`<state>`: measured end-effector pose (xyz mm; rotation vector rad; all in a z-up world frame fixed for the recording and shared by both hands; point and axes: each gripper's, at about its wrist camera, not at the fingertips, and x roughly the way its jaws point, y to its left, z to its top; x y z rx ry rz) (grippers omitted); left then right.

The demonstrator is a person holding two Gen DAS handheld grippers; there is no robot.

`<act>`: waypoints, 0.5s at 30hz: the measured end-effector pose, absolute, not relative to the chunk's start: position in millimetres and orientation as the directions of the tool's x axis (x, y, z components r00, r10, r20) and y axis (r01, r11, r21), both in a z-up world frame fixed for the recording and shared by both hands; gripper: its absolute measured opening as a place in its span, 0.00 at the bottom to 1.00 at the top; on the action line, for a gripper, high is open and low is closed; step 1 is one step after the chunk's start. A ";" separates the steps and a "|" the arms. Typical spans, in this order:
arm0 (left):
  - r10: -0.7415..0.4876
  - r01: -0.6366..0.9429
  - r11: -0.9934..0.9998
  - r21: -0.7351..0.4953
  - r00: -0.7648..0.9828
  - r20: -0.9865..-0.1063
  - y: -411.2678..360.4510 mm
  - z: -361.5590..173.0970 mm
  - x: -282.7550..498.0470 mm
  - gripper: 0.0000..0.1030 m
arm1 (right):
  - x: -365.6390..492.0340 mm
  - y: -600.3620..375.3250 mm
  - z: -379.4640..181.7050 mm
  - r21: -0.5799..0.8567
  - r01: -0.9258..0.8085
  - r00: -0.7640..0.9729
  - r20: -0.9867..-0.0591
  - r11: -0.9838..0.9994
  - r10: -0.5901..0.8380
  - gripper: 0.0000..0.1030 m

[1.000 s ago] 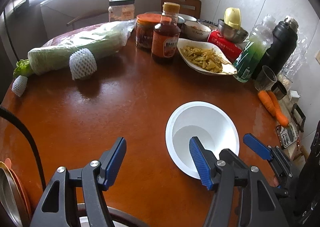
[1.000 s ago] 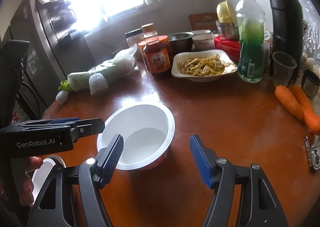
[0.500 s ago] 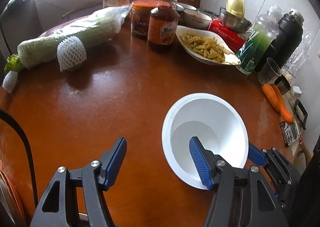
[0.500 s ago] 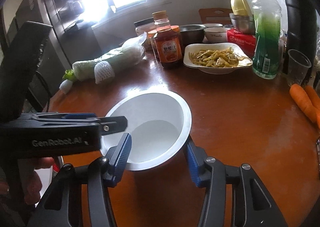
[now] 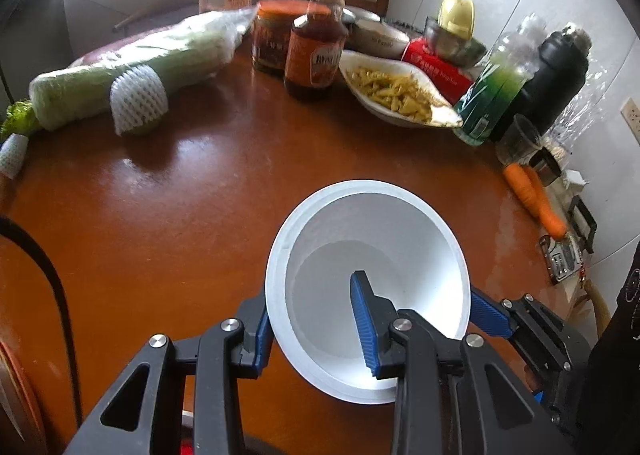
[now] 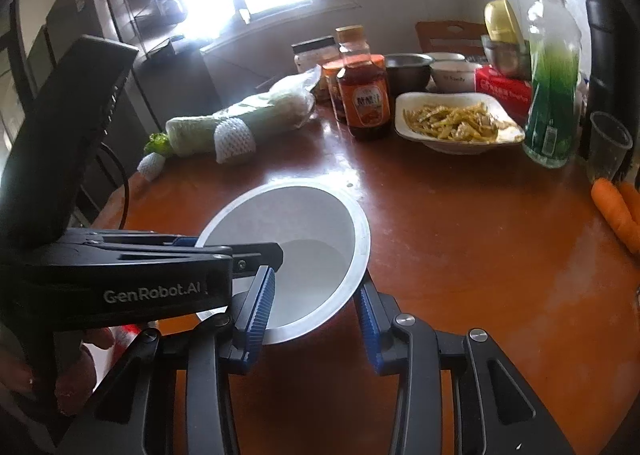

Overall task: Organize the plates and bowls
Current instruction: 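Lift the smaller white bowl with the left gripper and carry it over the nested bowls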

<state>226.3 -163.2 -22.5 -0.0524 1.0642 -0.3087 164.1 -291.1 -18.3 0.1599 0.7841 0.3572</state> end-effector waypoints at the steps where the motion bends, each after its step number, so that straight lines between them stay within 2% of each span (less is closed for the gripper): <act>1: -0.278 0.226 0.955 -0.192 0.454 -0.847 -161.6 -18.7 224.5 0.35 | 162.7 -289.5 -15.5 0.269 -0.259 0.655 -0.657 0.928 0.373 0.40; 15: -0.279 0.208 0.959 -0.195 0.549 -0.788 -119.0 28.3 186.3 0.35 | 132.7 -252.5 33.2 0.224 -0.325 0.709 -0.585 0.919 0.393 0.40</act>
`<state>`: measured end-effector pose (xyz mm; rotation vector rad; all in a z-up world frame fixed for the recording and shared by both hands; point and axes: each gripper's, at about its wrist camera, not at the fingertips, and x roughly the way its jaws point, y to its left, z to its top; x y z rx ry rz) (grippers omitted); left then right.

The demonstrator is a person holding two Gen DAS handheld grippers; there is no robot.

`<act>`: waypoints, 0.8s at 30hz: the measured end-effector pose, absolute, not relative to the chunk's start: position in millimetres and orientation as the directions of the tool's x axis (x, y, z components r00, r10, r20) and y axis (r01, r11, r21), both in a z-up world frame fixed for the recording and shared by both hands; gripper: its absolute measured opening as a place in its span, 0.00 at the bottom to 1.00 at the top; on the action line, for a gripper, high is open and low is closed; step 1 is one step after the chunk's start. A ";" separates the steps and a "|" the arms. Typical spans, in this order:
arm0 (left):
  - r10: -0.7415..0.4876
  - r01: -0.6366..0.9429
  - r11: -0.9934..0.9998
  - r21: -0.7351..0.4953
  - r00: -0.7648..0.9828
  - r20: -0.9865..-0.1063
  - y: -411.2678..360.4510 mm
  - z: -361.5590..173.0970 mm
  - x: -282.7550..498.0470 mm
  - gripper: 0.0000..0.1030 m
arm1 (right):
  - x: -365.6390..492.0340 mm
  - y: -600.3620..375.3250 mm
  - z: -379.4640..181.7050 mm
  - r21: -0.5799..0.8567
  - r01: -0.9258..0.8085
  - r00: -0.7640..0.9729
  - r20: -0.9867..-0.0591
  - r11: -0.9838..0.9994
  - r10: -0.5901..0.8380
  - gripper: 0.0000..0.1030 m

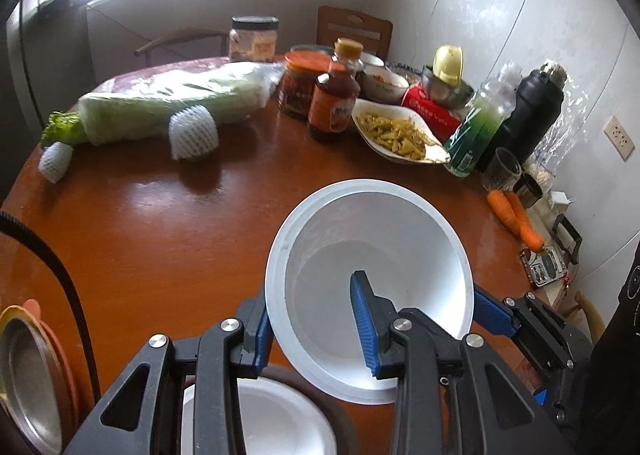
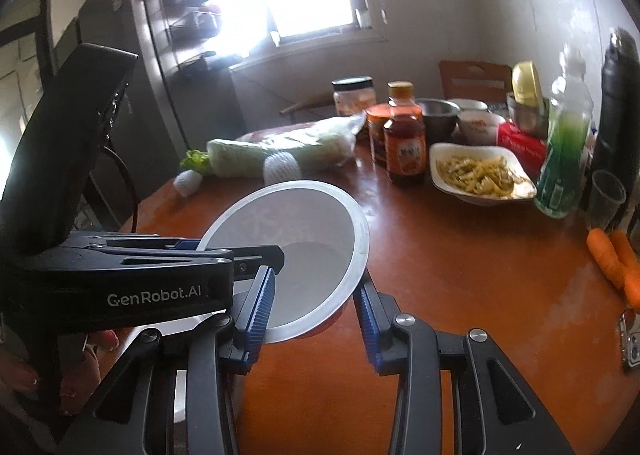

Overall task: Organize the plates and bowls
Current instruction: 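Lift the smaller white bowl with the left gripper and carry it over the nested bowls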

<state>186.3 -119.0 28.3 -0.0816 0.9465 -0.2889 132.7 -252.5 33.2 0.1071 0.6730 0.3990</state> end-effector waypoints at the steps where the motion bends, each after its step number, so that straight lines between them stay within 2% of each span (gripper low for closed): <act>1: -0.279 0.207 0.959 -0.194 0.560 -0.780 -114.8 32.7 182.0 0.35 | 131.1 -250.3 35.2 0.223 -0.328 0.711 -0.582 0.918 0.395 0.40; 24: -0.236 0.146 0.972 -0.186 0.651 -0.722 -45.8 77.0 108.7 0.35 | 67.2 -183.4 88.6 0.161 -0.441 0.725 -0.517 0.883 0.456 0.40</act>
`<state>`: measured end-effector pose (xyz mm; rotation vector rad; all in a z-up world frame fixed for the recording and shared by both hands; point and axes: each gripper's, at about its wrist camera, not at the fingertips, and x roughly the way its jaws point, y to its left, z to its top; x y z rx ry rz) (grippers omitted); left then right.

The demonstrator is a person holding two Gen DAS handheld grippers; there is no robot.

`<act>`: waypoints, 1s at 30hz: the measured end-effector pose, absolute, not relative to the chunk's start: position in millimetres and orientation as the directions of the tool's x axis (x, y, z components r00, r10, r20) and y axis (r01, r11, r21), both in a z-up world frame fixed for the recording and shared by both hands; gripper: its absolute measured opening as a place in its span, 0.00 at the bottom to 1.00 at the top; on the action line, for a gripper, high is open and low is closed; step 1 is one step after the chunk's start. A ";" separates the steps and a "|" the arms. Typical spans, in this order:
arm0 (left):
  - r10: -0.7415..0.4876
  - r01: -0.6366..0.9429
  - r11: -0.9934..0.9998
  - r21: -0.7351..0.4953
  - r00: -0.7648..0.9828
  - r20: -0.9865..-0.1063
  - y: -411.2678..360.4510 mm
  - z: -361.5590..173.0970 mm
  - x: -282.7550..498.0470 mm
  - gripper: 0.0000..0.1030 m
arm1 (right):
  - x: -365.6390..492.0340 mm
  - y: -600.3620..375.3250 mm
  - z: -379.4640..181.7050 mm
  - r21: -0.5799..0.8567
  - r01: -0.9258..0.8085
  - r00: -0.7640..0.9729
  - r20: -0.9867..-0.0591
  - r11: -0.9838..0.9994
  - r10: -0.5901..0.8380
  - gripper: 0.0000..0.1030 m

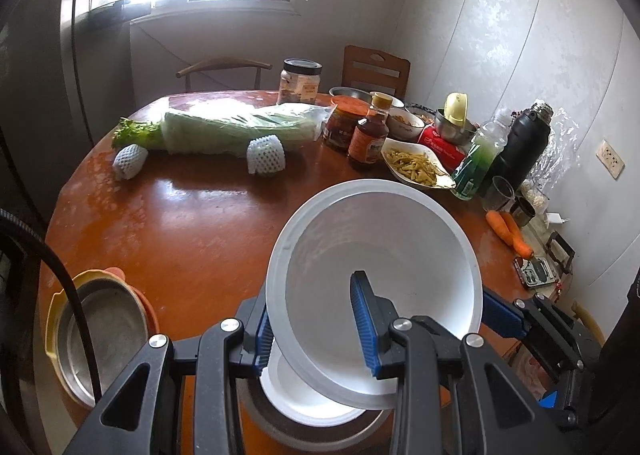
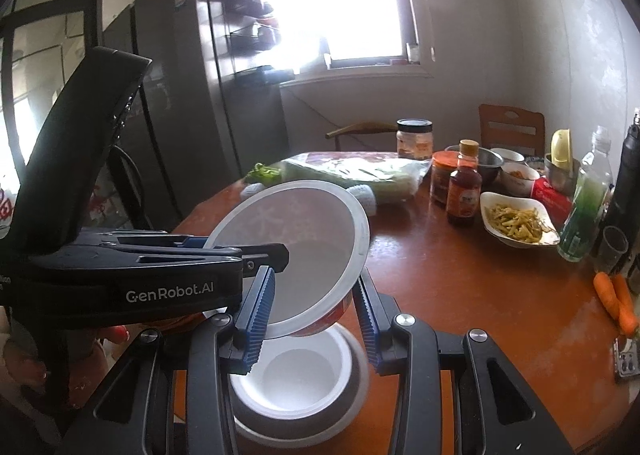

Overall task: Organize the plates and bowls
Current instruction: 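Lift the smaller white bowl with the left gripper and carry it over the nested bowls, then lower the smaller white bowl into the larger white bowl with the left gripper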

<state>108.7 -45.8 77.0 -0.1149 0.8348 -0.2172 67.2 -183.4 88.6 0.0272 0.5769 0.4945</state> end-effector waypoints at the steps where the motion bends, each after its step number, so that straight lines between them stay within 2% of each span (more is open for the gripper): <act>1: -0.234 0.144 0.972 -0.186 0.652 -0.721 -44.8 77.2 106.3 0.35 | 64.5 -182.1 89.2 0.158 -0.443 0.725 -0.517 0.883 0.456 0.40; 12: -0.231 0.130 0.973 -0.192 0.635 -0.737 -38.5 65.1 90.9 0.35 | 48.4 -174.3 84.7 0.150 -0.461 0.704 -0.537 0.874 0.464 0.40; 30: -0.207 0.113 0.978 -0.174 0.549 -0.810 -43.1 12.2 95.1 0.35 | 50.2 -174.2 36.6 0.187 -0.455 0.625 -0.630 0.871 0.462 0.41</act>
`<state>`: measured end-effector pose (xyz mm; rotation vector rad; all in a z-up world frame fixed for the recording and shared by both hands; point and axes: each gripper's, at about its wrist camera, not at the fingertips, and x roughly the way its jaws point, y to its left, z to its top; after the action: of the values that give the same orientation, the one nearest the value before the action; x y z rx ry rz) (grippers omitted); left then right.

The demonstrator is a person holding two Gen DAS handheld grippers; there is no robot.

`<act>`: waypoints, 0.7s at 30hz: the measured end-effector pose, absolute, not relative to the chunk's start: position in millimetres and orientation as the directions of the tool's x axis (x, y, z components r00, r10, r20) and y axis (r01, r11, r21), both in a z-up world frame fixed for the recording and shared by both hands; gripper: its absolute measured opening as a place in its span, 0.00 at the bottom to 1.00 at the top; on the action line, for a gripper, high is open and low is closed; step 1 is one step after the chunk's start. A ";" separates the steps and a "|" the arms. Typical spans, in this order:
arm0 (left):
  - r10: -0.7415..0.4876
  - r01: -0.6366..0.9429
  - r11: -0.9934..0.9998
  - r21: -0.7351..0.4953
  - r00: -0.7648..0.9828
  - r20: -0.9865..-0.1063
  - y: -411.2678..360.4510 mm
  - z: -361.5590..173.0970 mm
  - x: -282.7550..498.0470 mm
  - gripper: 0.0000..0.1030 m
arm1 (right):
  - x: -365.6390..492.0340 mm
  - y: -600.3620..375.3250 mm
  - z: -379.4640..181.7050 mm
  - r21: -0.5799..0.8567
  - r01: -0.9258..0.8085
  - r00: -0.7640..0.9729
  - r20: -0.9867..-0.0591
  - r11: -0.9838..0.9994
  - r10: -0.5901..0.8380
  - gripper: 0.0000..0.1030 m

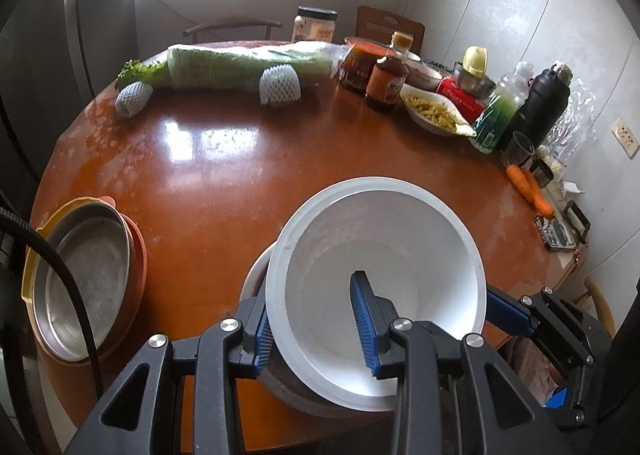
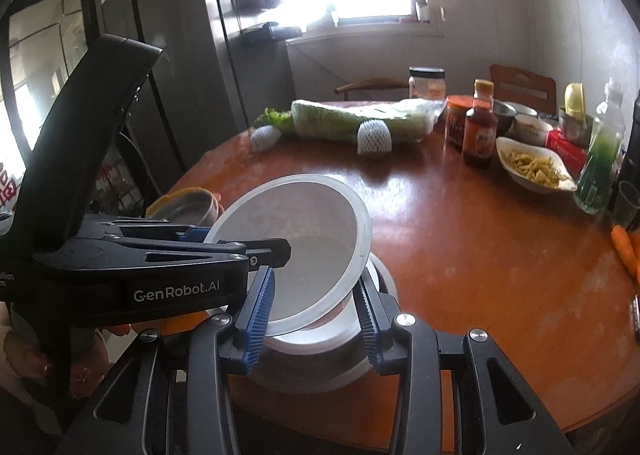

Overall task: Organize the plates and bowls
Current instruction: 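Lower the smaller white bowl into the larger white bowl with the left gripper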

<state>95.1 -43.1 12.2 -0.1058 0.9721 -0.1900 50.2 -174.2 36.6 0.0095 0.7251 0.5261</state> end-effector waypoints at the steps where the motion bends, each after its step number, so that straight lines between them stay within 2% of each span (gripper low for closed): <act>1: -0.207 0.112 0.978 -0.174 0.546 -0.812 -43.3 10.2 95.6 0.35 | 50.8 -174.5 34.3 0.188 -0.455 0.621 -0.633 0.870 0.462 0.41; 21: -0.187 0.105 0.982 -0.155 0.527 -0.829 -46.4 -4.6 100.6 0.35 | 58.2 -172.9 14.3 0.201 -0.455 0.580 -0.672 0.867 0.460 0.41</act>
<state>100.6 -46.4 -4.6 -0.0895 1.0011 -0.1750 58.2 -172.9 14.3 0.0072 0.7870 0.5350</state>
